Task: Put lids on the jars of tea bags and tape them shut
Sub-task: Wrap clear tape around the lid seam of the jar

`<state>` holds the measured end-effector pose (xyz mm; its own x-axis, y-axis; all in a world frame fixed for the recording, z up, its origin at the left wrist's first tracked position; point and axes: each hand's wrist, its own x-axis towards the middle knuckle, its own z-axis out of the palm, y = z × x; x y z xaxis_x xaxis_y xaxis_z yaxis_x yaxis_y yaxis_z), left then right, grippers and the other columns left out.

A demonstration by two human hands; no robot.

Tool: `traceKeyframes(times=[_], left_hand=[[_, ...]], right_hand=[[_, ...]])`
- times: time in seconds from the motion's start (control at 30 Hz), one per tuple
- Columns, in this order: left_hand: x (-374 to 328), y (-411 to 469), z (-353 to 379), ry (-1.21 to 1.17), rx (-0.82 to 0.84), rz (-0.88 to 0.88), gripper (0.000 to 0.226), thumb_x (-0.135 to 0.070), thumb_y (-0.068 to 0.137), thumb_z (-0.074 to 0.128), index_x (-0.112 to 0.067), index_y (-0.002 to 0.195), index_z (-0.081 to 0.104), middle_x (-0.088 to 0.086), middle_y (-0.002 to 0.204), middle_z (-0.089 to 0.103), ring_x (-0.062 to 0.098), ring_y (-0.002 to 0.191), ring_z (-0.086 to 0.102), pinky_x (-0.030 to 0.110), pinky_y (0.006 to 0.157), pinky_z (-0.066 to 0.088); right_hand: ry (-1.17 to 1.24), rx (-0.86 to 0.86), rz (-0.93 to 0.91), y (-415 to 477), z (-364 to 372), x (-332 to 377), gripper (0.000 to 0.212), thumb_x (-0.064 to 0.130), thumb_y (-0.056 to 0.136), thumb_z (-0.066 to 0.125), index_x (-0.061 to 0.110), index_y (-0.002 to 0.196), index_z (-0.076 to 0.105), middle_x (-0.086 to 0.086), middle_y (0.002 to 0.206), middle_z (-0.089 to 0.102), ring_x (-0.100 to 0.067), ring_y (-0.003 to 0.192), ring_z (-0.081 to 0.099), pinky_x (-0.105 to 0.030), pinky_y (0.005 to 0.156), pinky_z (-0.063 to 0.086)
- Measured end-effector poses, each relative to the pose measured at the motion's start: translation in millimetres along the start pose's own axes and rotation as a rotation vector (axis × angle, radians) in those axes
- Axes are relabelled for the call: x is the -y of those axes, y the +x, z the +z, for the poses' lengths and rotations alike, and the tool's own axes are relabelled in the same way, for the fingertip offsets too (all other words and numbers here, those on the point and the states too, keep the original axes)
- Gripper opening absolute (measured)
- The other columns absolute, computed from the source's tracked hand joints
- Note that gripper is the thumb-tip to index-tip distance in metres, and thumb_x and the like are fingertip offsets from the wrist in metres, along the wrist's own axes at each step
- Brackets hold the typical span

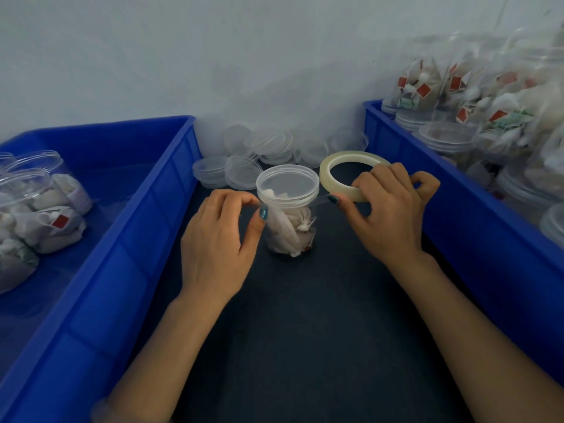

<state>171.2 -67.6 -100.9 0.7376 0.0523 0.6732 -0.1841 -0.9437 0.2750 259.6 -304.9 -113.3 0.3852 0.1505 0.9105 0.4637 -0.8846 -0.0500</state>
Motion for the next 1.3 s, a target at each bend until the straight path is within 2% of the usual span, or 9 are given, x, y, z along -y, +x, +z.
traceKeyframes(times=[0.2,0.33,0.4,0.57,0.83,1.0,1.07,1.2,1.3], left_hand=[[-9,6,3,-0.037,0.087,-0.143,0.084,-0.087,0.083,0.03,-0.024,0.138,0.042,-0.005,0.135,0.052,0.009,0.11,0.057,0.029,0.072,0.043],[-8,23,10,-0.32,0.242,-0.219,0.105,-0.082,0.073,0.049,-0.026,0.156,0.02,-0.009,0.158,0.036,0.009,0.137,0.044,0.045,0.107,0.047],[-6,32,15,-0.46,0.327,-0.197,0.104,-0.074,0.074,0.057,-0.027,0.158,0.019,-0.011,0.16,0.034,0.009,0.142,0.039,0.041,0.115,0.04],[6,41,25,-0.764,0.376,-0.207,0.092,-0.059,0.07,0.07,-0.029,0.15,0.038,-0.03,0.137,0.048,-0.011,0.126,0.049,0.017,0.107,0.043],[30,47,29,-0.954,0.335,-0.182,0.053,-0.031,0.086,0.069,-0.028,0.136,0.055,-0.023,0.131,0.064,0.001,0.126,0.057,0.015,0.096,0.049],[25,46,31,-1.022,0.295,-0.311,0.031,-0.025,0.103,0.049,-0.027,0.131,0.061,-0.016,0.127,0.068,0.007,0.121,0.062,0.032,0.102,0.053],[13,51,26,-0.96,0.222,-0.376,0.029,-0.031,0.107,0.041,-0.031,0.125,0.063,-0.016,0.121,0.069,0.003,0.117,0.063,0.032,0.103,0.052],[-24,66,5,-0.498,0.066,-0.178,0.037,-0.051,0.101,0.038,-0.037,0.123,0.065,-0.024,0.119,0.06,-0.017,0.112,0.05,0.002,0.089,0.037],[-55,70,7,-0.053,0.188,-0.036,0.056,-0.066,0.091,0.032,-0.039,0.132,0.06,-0.007,0.145,0.05,0.012,0.137,0.041,0.031,0.105,0.04]], right_hand=[[0.012,0.013,-0.019,0,0,3,0.054,0.059,0.101,0.038,0.015,0.082,0.064,-0.003,0.089,0.064,-0.024,0.089,0.054,-0.039,0.08,0.023],[0.023,0.024,-0.003,0,-1,4,0.054,0.058,0.102,0.037,0.015,0.082,0.064,-0.002,0.088,0.063,-0.024,0.087,0.055,-0.039,0.079,0.023],[0.02,0.031,0.0,0,0,3,0.052,0.058,0.101,0.041,0.015,0.082,0.063,-0.002,0.088,0.062,-0.024,0.087,0.053,-0.04,0.079,0.023],[0.041,0.027,0.014,0,1,1,0.047,0.056,0.1,0.045,0.017,0.083,0.063,0.0,0.088,0.061,-0.022,0.086,0.053,-0.039,0.08,0.022],[0.079,0.042,0.031,2,1,1,0.04,0.05,0.1,0.049,0.017,0.083,0.063,0.002,0.087,0.059,-0.021,0.086,0.052,-0.033,0.081,0.014],[0.091,0.059,0.042,2,-1,3,0.037,0.048,0.099,0.052,0.017,0.082,0.063,0.003,0.087,0.059,-0.019,0.085,0.052,-0.034,0.081,0.015],[0.097,0.058,0.046,2,-1,3,0.036,0.047,0.099,0.052,0.017,0.081,0.063,0.004,0.086,0.058,-0.019,0.085,0.052,-0.034,0.08,0.016],[0.125,0.087,0.069,2,-1,5,0.035,0.047,0.099,0.052,0.018,0.081,0.062,0.005,0.085,0.056,-0.018,0.084,0.051,-0.037,0.079,0.02],[0.13,0.096,0.077,2,-2,6,0.037,0.048,0.1,0.048,0.018,0.082,0.061,0.004,0.085,0.055,-0.018,0.084,0.05,-0.039,0.079,0.022]])
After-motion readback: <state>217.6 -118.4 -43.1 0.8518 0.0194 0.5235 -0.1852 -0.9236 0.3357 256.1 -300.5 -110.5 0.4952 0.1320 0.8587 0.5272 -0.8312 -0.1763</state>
